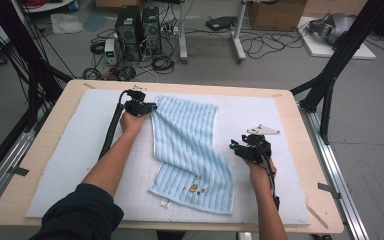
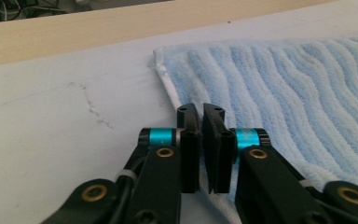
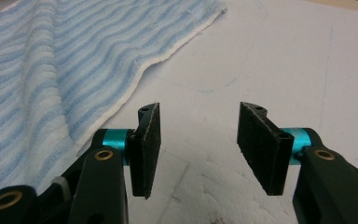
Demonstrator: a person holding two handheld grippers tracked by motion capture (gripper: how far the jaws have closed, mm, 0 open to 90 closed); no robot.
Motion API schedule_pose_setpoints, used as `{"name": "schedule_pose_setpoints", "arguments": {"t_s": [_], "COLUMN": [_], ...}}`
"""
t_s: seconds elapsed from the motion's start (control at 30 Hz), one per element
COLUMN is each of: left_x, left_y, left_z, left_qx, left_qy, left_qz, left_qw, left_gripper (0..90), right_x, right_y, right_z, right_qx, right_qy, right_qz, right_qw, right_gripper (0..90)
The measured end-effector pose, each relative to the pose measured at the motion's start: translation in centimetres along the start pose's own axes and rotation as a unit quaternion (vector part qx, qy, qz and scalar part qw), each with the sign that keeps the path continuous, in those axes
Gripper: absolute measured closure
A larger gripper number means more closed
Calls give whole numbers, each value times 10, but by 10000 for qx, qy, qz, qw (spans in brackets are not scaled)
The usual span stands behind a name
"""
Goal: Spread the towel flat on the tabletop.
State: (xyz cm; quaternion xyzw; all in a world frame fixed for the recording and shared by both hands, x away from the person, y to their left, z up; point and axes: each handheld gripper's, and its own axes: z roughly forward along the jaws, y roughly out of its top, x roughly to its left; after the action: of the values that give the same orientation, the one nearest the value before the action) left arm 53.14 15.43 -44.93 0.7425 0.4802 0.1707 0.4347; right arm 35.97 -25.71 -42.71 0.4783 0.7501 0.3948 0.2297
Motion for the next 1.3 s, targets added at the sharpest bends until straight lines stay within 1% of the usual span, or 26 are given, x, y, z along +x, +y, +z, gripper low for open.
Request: {"name": "schedule_pose_setpoints", "arguments": {"t_s": [0.03,0.07,0.1,0.13,0.17,0.2,0.3,0.4,0.5,0.6,0.67,0.73,0.8,0.83,0.87,0.9,0.93,0.97,1.0,1.03,1.07,1.13,1.17,1.2,1.27,1.3], "left_x": [1,1,0,0,0,0,0,0,1,0,-3,-4,-8,-8,-11,-11,-15,-15,-16,-17,-18,-21,-21,-21,-24,-25], "left_y": [-1,-1,-2,-2,-3,-4,-5,-9,-14,-17,-23,-24,-27,-27,-29,-29,-31,-31,-32,-33,-34,-38,-39,-39,-41,-42], "left_z": [0,-1,-4,-4,-7,-14,-21,-31,-44,-49,-55,-56,-58,-58,-60,-60,-62,-62,-64,-65,-67,-70,-72,-72,-73,-74], "left_qx": [7,11,27,27,-52,-180,-288,-302,-370,-407,-421,-382,-373,-373,-324,-324,-296,-296,-298,-280,-269,-239,-232,-232,-204,-179], "left_qy": [-148,-299,-447,-447,-492,-556,-626,-685,-728,-737,-773,-802,-804,-804,-792,-792,-765,-765,-755,-757,-774,-776,-778,-778,-810,-845], "left_qz": [-61,-135,-220,-220,-328,-368,-309,-292,-310,-270,-218,-189,-147,-147,-89,-89,-8,-8,22,39,29,70,64,64,80,109], "left_qw": [9999,9995,9988,9988,9982,9976,9971,9968,9962,9961,9959,9959,9960,9960,9963,9963,9966,9966,9967,9967,9966,9967,9967,9967,9965,9962], "left_gripper": [681,512,462,417,417,368,318,301,291,281,280,280,281,283,282,284,289,290,292,292,298,300,303,304,311,311], "right_x": [0,-1,-1,-2,-2,-5,-6,-5,4,10,19,23,28,29,29,29,31,31,29,29,27,20,17,17,9,9], "right_y": [0,1,2,3,3,7,18,25,33,34,35,35,40,43,45,45,52,56,59,59,63,71,72,72,73,73], "right_z": [2,5,8,11,11,20,32,43,62,71,85,88,92,93,95,95,100,102,105,105,108,115,115,115,120,120], "right_qx": [-2,-34,-57,-61,-61,28,92,201,277,333,506,543,606,658,707,707,781,761,711,711,669,473,351,351,364,364], "right_qy": [26,41,41,23,23,54,104,124,336,428,543,519,464,467,485,485,236,77,-27,-27,-180,-644,-790,-790,-994,-994], "right_qz": [31,48,85,82,82,122,135,74,8,-49,-134,-187,-407,-423,-479,-479,-722,-779,-782,-782,-776,-789,-731,-731,-400,-400], "right_qw": [10000,10000,9999,9999,9999,9999,9998,9997,9991,9985,9972,9970,9962,9958,9952,9952,9940,9940,9944,9944,9946,9937,9936,9936,9936,9936], "right_gripper": [491,492,494,494,494,494,498,518,558,563,564,565,697,799,857,857,869,871,870,870,870,867,867,867,857,857]}}
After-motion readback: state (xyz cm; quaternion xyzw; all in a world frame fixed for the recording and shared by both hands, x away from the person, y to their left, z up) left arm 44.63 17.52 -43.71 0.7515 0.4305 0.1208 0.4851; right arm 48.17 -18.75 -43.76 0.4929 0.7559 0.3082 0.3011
